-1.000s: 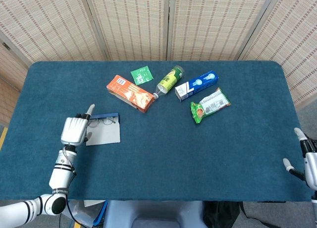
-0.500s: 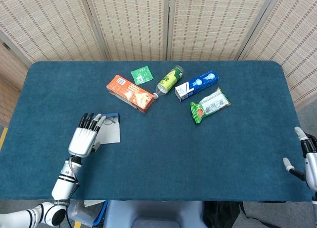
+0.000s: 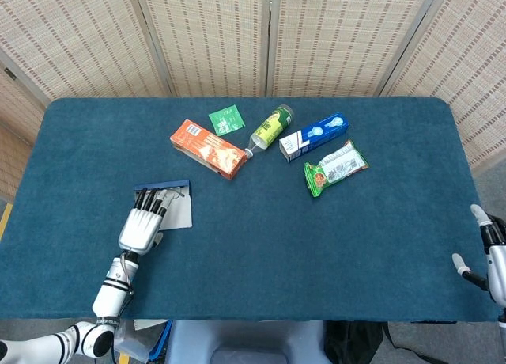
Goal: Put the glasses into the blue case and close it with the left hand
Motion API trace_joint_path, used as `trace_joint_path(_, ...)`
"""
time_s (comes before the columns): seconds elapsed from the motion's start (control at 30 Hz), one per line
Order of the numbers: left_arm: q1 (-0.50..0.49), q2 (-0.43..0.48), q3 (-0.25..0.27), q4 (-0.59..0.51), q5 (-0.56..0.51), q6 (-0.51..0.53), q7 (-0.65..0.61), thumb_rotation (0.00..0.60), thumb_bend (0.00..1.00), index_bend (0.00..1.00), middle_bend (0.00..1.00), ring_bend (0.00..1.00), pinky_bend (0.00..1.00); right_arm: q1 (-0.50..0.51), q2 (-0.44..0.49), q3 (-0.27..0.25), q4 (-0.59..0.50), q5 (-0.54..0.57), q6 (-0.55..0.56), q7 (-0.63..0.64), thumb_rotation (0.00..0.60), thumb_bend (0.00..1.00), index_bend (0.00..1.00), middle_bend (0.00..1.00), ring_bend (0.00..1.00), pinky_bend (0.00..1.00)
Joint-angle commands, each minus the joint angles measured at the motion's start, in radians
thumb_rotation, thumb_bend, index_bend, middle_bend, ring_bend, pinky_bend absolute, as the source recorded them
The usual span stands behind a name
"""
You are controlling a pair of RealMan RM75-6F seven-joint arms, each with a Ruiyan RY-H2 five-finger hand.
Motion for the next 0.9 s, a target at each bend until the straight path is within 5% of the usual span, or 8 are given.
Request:
trace_joint_path(0.03,0.005,-0.001,-0.003,0.002,0.001,-0.001,0.003,0.600,0.23,0.04,0.00,0.00,0.00,0.001,-0.001,0.000,0.001,0.001,-0.002,0.001,0.600,0.25,0.05,0.17,0.14,0.23)
trace_joint_path(0.9,0.014,-0.029,-0.040,0.071,-0.037,-0.066,0.047,0.600,0.23,0.03,0.00,0.00,0.00,0.001,0.001,-0.001,-0.006,0.000,-0.005,-0.004,0.600,0.25,0.05,0.17,0.14,0.23)
